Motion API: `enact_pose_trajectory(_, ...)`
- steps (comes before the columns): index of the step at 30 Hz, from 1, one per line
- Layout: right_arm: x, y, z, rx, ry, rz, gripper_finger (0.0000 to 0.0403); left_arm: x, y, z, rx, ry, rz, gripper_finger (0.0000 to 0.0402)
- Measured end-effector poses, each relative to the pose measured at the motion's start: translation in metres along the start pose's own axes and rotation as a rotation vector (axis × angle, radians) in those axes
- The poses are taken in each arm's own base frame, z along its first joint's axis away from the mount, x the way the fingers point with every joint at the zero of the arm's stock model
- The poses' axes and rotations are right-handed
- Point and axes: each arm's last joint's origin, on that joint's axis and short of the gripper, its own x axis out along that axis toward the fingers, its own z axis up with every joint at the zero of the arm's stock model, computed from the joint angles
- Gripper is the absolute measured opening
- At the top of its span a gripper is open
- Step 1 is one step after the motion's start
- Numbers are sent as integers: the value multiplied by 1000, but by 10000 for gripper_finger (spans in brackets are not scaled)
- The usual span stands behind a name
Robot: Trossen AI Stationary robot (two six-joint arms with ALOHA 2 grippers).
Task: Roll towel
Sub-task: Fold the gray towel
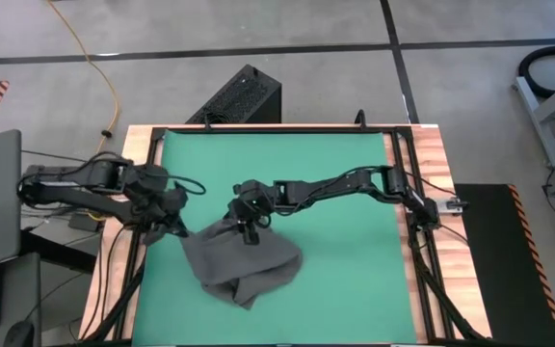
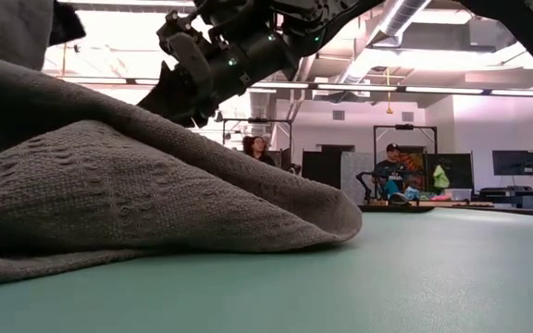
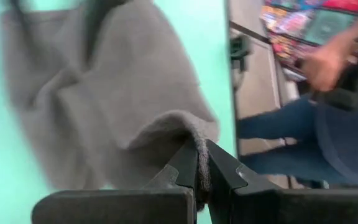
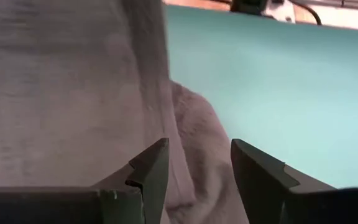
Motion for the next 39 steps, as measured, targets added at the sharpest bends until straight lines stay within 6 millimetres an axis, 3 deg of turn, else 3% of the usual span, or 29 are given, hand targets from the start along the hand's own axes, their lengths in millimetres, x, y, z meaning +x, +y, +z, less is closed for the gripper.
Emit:
enact_pose_trajectory(5, -1, -4, -2, -19, 22, -5, 196, -27, -36, 26, 143, 45, -69, 0)
enact_pose_trajectory(8, -2, -3, 4, -39, -4, 0, 196, -47, -59, 34, 238, 100, -10, 0)
enact_pose_trajectory(12, -5, 1, 20, -99, -50, 15, 196, -53, -75, 44, 296, 170, 91, 0)
enact_pose_trajectory(16, -10, -2, 33, -183, -43, -3, 196, -36, -79, 49, 301, 270, 116, 0)
enact_pose_trajectory(19, -21, -11, 53, -214, -68, -14, 196, -24, -80, 47, 322, 357, 124, 0)
enact_pose_trajectory(23, -30, -12, 71, -233, -132, 72, 196, -17, -81, 44, 382, 388, 156, 0)
enact_pose_trajectory(31, -17, 4, 64, -269, -129, 178, 196, -23, -80, 43, 367, 343, 211, 0)
enact_pose_trajectory(39, -1, 2, 54, -259, -159, 185, 196, -18, -82, 48, 406, 299, 206, 0)
